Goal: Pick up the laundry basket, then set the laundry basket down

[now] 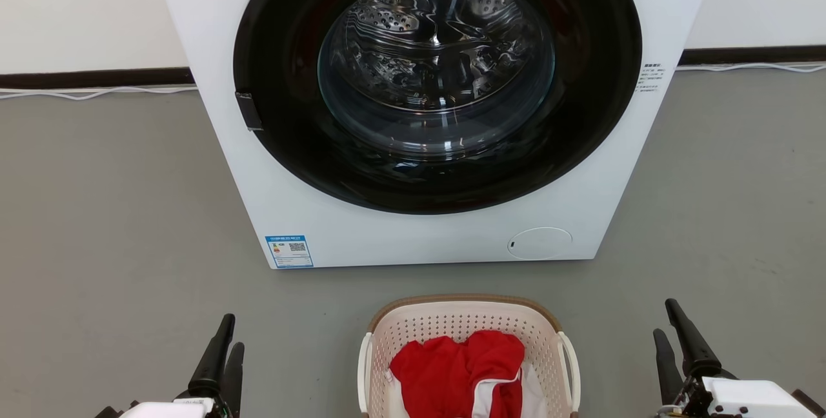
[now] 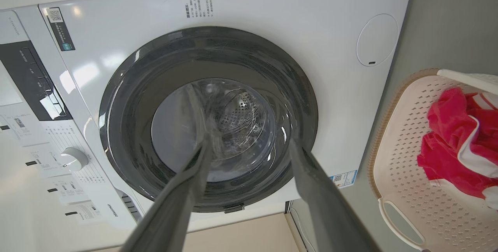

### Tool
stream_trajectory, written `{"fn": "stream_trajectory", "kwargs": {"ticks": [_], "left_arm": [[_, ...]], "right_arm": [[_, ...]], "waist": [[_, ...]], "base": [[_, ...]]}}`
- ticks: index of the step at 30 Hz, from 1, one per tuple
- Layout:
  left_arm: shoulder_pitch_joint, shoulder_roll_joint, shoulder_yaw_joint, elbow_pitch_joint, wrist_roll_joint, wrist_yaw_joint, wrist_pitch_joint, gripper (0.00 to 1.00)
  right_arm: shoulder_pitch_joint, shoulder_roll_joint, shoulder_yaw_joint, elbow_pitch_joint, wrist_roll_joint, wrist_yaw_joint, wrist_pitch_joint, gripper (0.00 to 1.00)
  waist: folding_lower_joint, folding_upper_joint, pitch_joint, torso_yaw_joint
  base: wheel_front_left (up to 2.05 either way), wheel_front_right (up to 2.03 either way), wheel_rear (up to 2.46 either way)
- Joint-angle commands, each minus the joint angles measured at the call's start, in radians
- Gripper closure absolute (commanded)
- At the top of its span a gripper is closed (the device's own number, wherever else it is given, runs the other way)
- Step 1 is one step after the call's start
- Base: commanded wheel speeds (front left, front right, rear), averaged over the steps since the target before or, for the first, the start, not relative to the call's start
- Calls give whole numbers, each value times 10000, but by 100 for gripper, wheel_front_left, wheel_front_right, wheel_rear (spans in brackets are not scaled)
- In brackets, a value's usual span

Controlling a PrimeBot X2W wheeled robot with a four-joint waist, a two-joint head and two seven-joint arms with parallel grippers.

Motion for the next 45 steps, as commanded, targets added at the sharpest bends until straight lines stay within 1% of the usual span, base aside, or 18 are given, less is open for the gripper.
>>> {"fn": "stream_trajectory", "kwargs": {"ticks": [1,6,14,20,27,33,45], "left_arm": [[-382,50,-43,-266,50,-10,-88,0],[-392,57,-133,-253,186,-17,-236,0],[-447,70,-213,-210,831,4,-500,0],[-448,81,-202,-300,2002,147,-676,0],[-418,90,-322,-438,3014,195,-881,0],[-406,99,-379,-535,3841,288,-1057,0],[-367,116,-505,-673,5112,417,-1408,0]], "right_arm": [[-327,-94,43,-352,-56,14,-117,0],[-268,-160,156,-465,-263,17,-277,0],[-262,-269,239,-588,-1382,22,-559,0],[-253,-334,223,-760,-2981,26,-735,0],[-198,-299,258,-927,-4400,30,-940,0],[-166,-292,278,-1015,-5304,34,-1116,0],[-77,-308,321,-1112,-6882,41,-1468,0]], "waist": [[21,0,-10,0],[0,0,5,-3],[-1,0,6,-1],[-1,0,11,1],[-1,0,24,-7],[-1,0,33,-14],[-1,0,35,-6]], "base": [[0,0,0],[0,0,0],[0,0,0],[0,0,0],[0,0,0],[0,0,0],[0,0,0]]}}
